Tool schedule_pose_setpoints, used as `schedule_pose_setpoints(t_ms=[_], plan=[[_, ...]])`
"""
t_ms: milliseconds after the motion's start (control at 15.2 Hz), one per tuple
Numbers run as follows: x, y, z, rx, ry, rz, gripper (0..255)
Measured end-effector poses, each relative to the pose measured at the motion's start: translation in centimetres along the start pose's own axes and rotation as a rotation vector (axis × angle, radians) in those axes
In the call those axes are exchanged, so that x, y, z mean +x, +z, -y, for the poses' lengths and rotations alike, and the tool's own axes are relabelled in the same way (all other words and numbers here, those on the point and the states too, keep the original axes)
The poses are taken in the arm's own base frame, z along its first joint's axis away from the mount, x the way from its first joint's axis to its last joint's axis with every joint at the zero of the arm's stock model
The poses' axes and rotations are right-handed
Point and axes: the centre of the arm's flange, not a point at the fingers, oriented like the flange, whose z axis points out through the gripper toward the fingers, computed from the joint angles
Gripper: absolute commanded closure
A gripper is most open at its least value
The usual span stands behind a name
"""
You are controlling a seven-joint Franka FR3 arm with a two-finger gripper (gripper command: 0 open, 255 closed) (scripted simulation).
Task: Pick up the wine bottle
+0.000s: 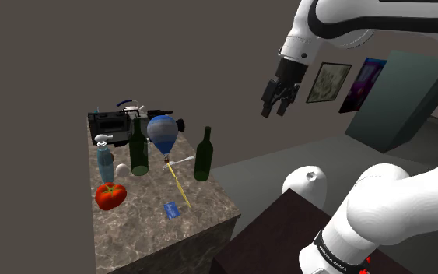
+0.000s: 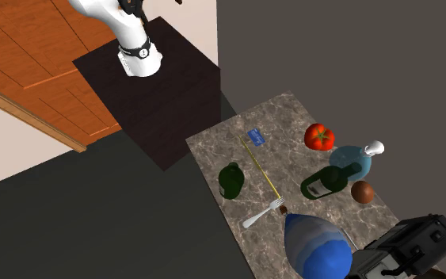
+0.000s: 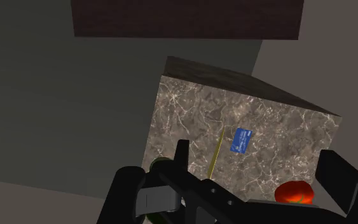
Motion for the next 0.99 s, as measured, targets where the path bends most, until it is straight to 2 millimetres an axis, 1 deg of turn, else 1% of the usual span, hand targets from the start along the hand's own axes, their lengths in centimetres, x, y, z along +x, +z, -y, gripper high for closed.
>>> schedule_pose_setpoints(t_ms=[66,198,396,528,594,726,858,990], plan=[[0.0,0.0,0.0,0.000,0.000,0.000,0],[1.4,0.8,-0.3,-0.005,0.002,0.003,0],[4.6,2.7,-0.6,-0.017,0.007,0.008,0],[6.9,3.7,-1.3,-0.026,0.011,0.011,0],[8.0,4.4,-1.2,-0.030,0.013,0.013,0],[10.4,5.9,-1.7,-0.039,0.016,0.016,0],[12.2,7.3,-2.0,-0.047,0.020,0.020,0],[14.8,8.8,-2.5,-0.055,0.024,0.023,0]])
